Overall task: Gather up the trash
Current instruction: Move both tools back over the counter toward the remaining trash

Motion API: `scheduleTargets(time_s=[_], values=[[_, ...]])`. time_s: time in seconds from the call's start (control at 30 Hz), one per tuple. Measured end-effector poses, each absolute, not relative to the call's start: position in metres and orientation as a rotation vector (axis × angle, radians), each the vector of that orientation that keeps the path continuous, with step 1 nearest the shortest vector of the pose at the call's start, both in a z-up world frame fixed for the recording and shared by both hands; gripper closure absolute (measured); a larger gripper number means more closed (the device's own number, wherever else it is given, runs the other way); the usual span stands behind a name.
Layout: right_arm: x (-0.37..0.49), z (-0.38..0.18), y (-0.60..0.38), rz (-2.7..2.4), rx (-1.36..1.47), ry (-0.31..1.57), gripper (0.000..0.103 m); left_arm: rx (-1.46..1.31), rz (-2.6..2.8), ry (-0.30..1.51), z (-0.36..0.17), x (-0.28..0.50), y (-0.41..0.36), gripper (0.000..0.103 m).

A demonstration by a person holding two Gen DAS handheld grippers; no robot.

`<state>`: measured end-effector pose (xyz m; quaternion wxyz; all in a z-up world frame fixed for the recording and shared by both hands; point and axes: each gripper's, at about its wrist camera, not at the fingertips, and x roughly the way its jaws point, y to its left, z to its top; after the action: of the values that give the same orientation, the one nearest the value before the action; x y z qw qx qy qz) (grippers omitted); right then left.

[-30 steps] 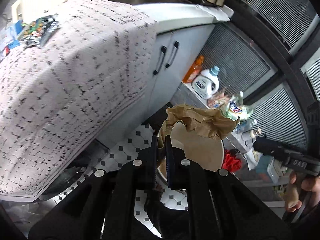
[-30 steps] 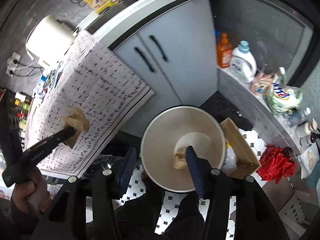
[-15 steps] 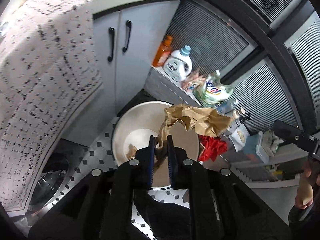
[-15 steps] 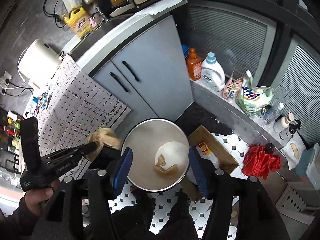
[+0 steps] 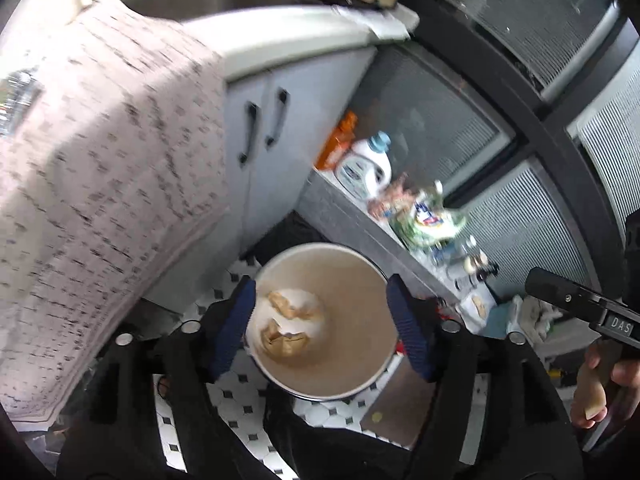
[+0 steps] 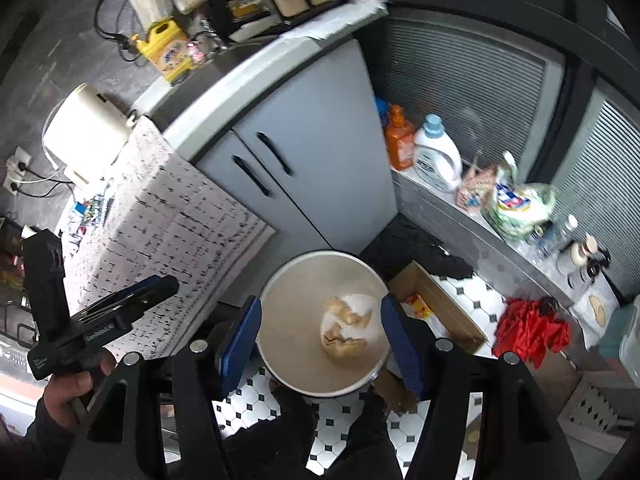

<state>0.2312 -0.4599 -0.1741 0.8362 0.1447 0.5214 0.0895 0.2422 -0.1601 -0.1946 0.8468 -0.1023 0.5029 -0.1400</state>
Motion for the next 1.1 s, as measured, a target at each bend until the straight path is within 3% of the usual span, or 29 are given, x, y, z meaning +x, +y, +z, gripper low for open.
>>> scheduleTargets(time_s=[0.2, 0.33, 0.53, 0.8, 1.1], values=[[0.252, -0.147, -0.419, 0.268, 0.27, 1.003, 0.023, -0.247, -0.183, 0.957, -0.162, 0.234, -0.111, 0.018], [0.262, -0.127, -0.383, 0.31, 0.224, 0.91, 0.008, -0.266, -0.11, 0.876, -0.139, 0.223, -0.075, 0.013], [0.279, -0.104, -0.324, 0.366, 0.162, 0.827, 0.008, -0.276, 0.018, 0.782, -0.113, 0.21, -0.019, 0.006], [0.29, -0.085, -0.247, 0.435, 0.126, 0.733, 0.008, -0.322, 0.172, 0.715, -0.098, 0.196, 0.063, 0.006], [0.302, -0.083, -0.163, 0.519, 0.07, 0.748, 0.008, -0.363, 0.279, 0.668, -0.095, 0.182, 0.147, 0.006]])
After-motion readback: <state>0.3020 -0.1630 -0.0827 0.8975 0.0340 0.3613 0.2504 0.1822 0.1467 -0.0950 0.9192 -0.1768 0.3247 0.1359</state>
